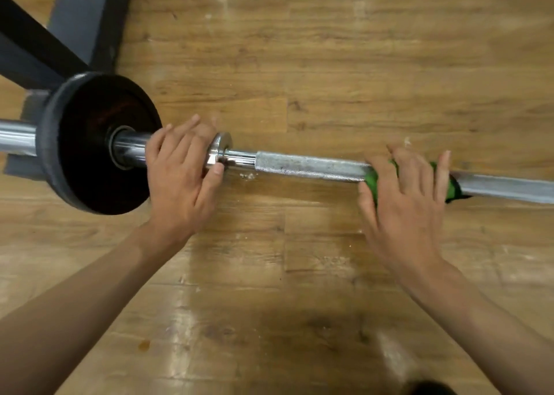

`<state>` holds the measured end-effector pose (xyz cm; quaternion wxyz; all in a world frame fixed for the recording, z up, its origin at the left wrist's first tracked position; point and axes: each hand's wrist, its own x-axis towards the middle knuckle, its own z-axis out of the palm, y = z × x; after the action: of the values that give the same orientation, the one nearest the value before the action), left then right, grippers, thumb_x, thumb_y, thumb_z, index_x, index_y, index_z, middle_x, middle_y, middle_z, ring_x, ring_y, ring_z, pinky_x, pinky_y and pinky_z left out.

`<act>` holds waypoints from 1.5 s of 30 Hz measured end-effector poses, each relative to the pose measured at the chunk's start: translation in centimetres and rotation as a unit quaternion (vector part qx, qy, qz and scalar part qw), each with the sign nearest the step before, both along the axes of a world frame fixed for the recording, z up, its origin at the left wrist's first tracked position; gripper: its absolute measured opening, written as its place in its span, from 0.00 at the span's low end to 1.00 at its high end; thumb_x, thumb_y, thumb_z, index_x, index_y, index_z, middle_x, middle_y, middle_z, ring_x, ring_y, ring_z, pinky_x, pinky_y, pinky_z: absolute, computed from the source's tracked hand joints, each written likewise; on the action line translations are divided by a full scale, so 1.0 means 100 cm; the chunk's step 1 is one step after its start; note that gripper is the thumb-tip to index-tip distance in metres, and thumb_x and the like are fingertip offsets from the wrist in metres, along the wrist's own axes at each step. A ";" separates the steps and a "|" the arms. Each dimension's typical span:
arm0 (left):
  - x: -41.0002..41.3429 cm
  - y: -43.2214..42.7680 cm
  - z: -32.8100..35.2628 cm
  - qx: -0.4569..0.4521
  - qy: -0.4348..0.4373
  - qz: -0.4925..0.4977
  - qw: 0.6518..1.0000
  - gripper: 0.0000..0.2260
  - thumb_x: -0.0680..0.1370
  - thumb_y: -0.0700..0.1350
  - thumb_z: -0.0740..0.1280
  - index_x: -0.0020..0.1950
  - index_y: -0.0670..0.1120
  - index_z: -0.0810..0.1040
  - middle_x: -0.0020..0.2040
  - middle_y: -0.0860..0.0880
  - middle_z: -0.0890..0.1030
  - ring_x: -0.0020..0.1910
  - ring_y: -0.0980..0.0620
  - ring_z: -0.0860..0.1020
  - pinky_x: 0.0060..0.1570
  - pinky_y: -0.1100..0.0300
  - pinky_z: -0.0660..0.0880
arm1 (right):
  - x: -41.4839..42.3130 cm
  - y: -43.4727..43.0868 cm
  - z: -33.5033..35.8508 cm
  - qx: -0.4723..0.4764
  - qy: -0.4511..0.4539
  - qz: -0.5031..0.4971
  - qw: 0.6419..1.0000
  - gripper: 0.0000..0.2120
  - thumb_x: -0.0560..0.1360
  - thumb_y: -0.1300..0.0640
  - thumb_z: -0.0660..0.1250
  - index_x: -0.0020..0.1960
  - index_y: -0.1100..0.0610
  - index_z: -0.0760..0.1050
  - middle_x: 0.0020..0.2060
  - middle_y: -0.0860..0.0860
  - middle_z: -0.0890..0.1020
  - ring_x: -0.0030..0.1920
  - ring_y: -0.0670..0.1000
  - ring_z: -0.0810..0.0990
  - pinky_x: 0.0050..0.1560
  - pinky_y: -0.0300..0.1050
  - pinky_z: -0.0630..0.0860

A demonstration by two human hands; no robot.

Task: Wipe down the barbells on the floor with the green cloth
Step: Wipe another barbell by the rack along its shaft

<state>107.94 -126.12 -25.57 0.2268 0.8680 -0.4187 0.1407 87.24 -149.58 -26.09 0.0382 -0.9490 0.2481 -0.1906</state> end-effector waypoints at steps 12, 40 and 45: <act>-0.058 0.070 0.007 0.136 -0.016 -0.050 0.989 0.27 0.86 0.53 0.52 0.82 0.39 0.60 0.82 0.38 0.63 0.82 0.39 0.61 0.78 0.35 0.58 | 0.030 0.100 0.017 0.038 0.023 0.164 0.985 0.19 0.84 0.49 0.59 0.66 0.61 0.76 0.59 0.58 0.82 0.58 0.59 0.80 0.74 0.56 0.67; -0.070 0.054 0.025 0.127 -0.018 -0.044 0.991 0.25 0.84 0.59 0.57 0.53 0.40 0.83 0.49 0.44 0.86 0.70 0.42 0.79 0.78 0.32 0.56 | -0.049 0.082 0.015 0.068 0.006 0.012 0.998 0.14 0.84 0.55 0.56 0.59 0.60 0.78 0.49 0.56 0.82 0.49 0.60 0.79 0.62 0.57 0.68; -0.092 0.066 0.027 0.145 -0.017 -0.033 0.989 0.25 0.85 0.59 0.56 0.61 0.41 0.82 0.58 0.45 0.84 0.74 0.43 0.75 0.77 0.34 0.58 | -0.016 0.111 0.024 0.052 0.052 0.110 0.991 0.18 0.85 0.50 0.54 0.58 0.59 0.78 0.41 0.53 0.83 0.40 0.58 0.81 0.46 0.52 0.74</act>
<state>98.74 -119.51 -22.88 0.0960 0.8747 -0.4672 0.0857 85.63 -138.48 -23.67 0.0950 -0.9760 0.1532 -0.1225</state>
